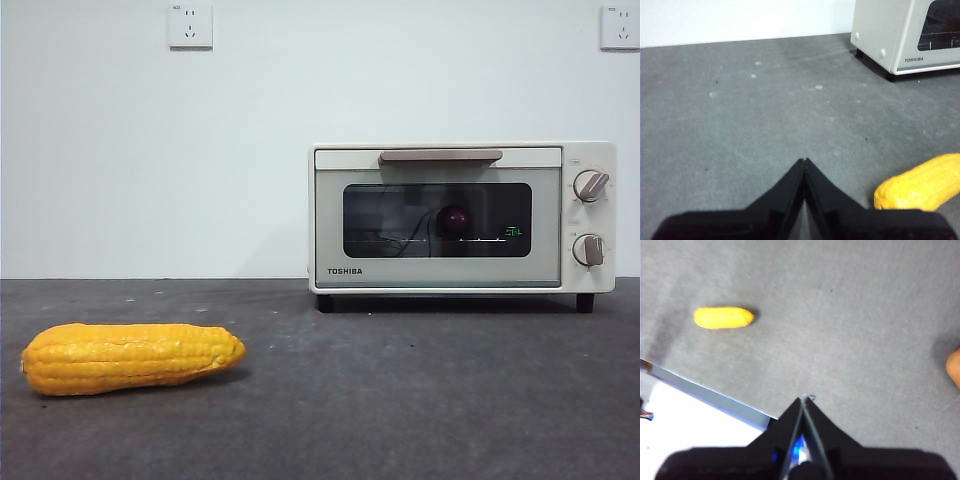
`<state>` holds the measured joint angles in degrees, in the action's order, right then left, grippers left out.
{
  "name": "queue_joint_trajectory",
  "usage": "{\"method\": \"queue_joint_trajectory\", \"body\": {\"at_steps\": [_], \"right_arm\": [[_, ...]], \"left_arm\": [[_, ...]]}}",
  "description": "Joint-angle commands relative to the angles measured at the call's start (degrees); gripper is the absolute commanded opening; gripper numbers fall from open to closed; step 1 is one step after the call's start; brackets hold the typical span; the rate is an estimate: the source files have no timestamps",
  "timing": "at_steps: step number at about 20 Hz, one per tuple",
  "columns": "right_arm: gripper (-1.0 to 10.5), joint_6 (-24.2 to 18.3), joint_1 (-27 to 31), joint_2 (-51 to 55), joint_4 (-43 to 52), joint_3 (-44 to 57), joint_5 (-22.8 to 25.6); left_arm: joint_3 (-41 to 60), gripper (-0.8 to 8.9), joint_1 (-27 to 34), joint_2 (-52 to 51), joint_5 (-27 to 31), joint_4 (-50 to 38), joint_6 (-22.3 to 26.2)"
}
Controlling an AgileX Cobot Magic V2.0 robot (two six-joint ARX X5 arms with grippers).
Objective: Take the eggplant from the table,put the eggplant in the oven
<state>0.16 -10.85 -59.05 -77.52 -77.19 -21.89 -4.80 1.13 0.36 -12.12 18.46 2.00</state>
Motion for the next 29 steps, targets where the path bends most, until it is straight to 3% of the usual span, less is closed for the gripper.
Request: {"method": "queue_joint_trajectory", "body": {"at_steps": [1,13,18,20,22,26,29], "right_arm": [[0.0,-0.42,-0.04,-3.15,-1.31,-0.07,1.05],[0.0,-0.42,-0.02,-13.88,-0.09,-0.07,7.65],[0.0,-0.46,-0.02,-13.88,10.47,-0.07,8.11],[0.0,-5.86,-0.02,-13.88,15.96,-0.07,10.64],[0.0,-8.2,0.13,-13.88,21.51,-0.07,13.73],[0.0,-9.57,0.76,-11.26,28.81,-0.07,22.03],[0.0,-9.2,1.7,-5.79,29.79,-0.04,22.56]], "left_arm": [[0.66,-0.04,0.17,-0.13,0.15,2.19,-0.57],[0.66,-0.04,-0.02,0.44,-0.07,3.26,-3.3],[0.66,-0.04,-0.02,0.46,-0.09,3.26,-3.3],[0.66,-0.04,-0.02,0.46,-0.07,3.23,-3.3],[0.66,-0.04,-0.02,0.46,-0.09,3.26,-3.3],[0.66,-0.04,-0.02,0.46,-0.09,3.26,-3.3],[0.66,-0.04,-0.02,0.46,-0.09,3.26,-3.3]]}}
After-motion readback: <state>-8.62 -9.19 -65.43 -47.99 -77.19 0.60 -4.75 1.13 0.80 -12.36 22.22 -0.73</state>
